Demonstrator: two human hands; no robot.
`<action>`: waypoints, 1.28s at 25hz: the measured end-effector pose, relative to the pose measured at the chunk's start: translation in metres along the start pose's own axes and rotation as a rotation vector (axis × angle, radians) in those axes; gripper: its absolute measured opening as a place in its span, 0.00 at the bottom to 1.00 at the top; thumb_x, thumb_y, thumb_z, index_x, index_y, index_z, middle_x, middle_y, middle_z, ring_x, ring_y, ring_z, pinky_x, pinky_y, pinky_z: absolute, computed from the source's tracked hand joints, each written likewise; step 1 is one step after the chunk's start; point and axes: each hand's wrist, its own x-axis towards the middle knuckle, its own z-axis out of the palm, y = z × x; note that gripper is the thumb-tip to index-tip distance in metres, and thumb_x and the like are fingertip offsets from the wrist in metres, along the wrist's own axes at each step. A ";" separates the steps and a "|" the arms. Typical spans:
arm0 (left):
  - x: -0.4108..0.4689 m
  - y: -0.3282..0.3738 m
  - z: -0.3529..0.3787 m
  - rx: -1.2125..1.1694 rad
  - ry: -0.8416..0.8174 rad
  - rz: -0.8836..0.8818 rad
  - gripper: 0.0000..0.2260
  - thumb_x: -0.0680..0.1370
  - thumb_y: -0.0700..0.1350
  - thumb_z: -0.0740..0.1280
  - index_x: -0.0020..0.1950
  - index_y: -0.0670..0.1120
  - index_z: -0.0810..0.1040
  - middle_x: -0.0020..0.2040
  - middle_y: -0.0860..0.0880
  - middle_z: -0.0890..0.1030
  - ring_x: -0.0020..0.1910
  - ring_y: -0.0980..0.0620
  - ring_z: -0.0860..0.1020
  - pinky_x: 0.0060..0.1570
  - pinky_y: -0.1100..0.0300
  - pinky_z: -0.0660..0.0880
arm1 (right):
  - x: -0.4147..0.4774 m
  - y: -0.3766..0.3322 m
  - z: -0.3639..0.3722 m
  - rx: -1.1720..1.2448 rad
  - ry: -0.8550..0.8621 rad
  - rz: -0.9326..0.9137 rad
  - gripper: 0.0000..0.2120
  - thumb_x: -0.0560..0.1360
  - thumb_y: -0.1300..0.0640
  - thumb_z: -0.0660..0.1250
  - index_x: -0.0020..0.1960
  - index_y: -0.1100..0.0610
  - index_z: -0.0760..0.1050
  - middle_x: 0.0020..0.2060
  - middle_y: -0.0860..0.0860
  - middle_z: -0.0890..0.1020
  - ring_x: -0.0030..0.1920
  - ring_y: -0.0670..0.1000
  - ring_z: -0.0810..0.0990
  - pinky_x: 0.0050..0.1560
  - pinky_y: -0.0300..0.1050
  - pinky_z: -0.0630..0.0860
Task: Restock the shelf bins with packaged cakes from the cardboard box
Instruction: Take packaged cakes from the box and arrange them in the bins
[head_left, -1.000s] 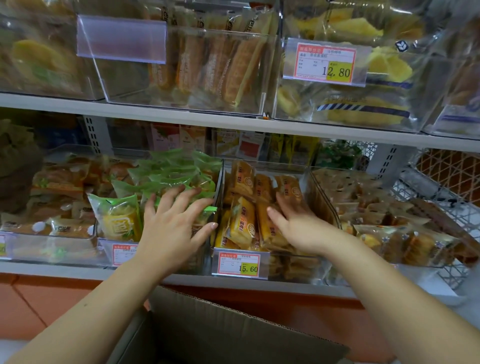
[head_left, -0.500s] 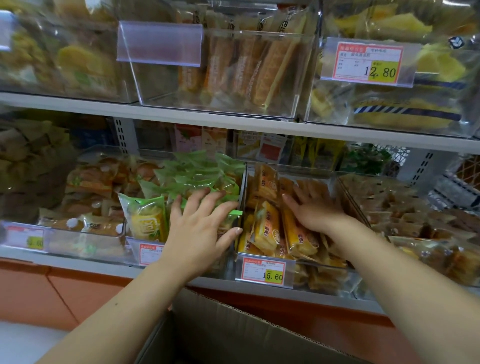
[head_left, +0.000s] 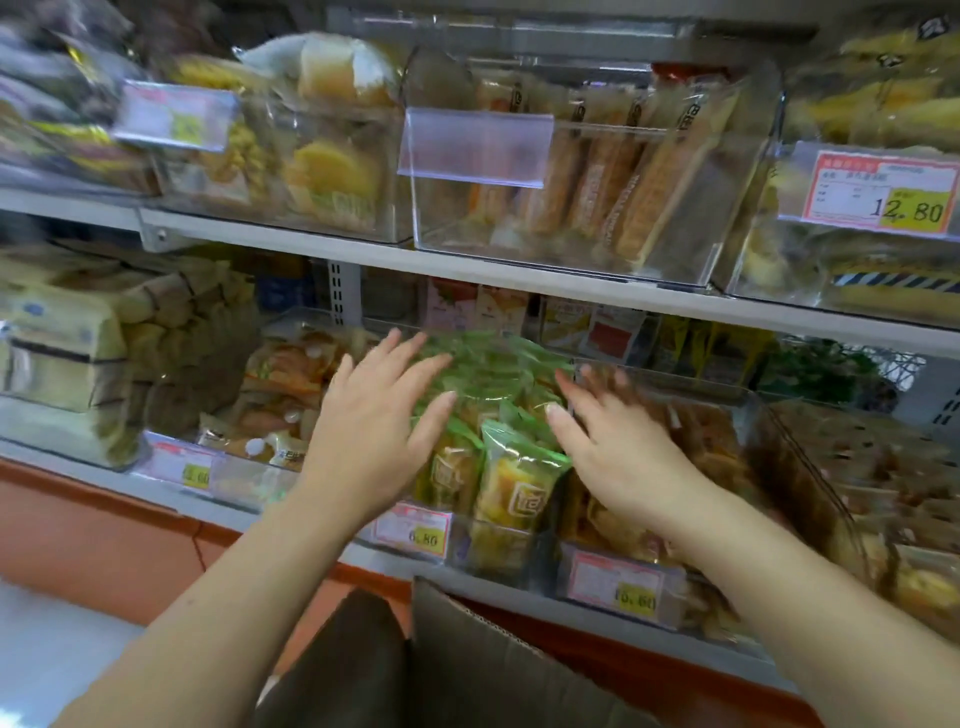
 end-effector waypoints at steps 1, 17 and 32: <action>-0.002 -0.019 -0.003 -0.020 -0.029 -0.082 0.29 0.78 0.63 0.48 0.71 0.51 0.73 0.74 0.49 0.69 0.76 0.48 0.63 0.72 0.43 0.60 | -0.001 -0.018 0.004 -0.044 -0.024 -0.075 0.29 0.79 0.36 0.43 0.78 0.41 0.46 0.79 0.48 0.46 0.78 0.56 0.40 0.76 0.57 0.44; 0.002 -0.048 0.028 -0.839 -0.134 -0.405 0.19 0.84 0.48 0.57 0.76 0.53 0.64 0.76 0.55 0.64 0.74 0.57 0.62 0.72 0.61 0.57 | 0.042 -0.053 0.035 0.005 -0.210 -0.046 0.33 0.74 0.28 0.46 0.77 0.37 0.49 0.78 0.43 0.49 0.78 0.52 0.46 0.77 0.54 0.46; -0.034 -0.074 0.016 -0.440 -0.285 -0.280 0.16 0.84 0.57 0.50 0.67 0.60 0.70 0.56 0.55 0.82 0.55 0.50 0.79 0.54 0.49 0.75 | 0.023 -0.087 0.027 -0.276 -0.223 -0.073 0.34 0.76 0.30 0.40 0.78 0.43 0.47 0.78 0.44 0.52 0.78 0.51 0.39 0.72 0.68 0.34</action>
